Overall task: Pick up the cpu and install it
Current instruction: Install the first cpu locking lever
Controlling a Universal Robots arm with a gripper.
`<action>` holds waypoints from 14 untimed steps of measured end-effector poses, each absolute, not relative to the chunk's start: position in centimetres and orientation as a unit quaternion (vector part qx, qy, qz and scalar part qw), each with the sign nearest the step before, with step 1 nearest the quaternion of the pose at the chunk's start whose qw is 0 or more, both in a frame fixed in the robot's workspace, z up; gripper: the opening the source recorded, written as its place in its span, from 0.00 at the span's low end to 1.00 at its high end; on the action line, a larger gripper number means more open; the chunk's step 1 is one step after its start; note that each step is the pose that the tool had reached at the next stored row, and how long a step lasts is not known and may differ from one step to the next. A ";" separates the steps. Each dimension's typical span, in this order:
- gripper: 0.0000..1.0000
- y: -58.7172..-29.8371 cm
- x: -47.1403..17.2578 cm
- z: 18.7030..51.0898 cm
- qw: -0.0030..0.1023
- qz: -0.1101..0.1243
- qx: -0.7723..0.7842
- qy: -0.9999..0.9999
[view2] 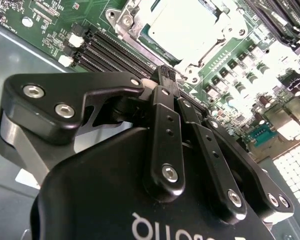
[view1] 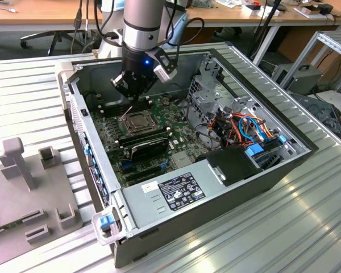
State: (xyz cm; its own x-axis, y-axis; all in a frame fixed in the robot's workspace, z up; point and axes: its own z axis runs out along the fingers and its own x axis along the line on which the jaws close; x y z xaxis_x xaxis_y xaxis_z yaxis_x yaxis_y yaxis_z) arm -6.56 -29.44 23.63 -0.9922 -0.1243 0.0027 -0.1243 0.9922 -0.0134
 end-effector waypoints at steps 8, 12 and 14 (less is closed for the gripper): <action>0.11 -29.0 -6.3 23.5 0.001 0.007 0.062 -0.998; 0.11 -29.0 -5.9 23.0 0.001 0.007 0.062 -0.998; 0.11 -29.0 -5.8 22.8 0.001 0.007 0.062 -0.998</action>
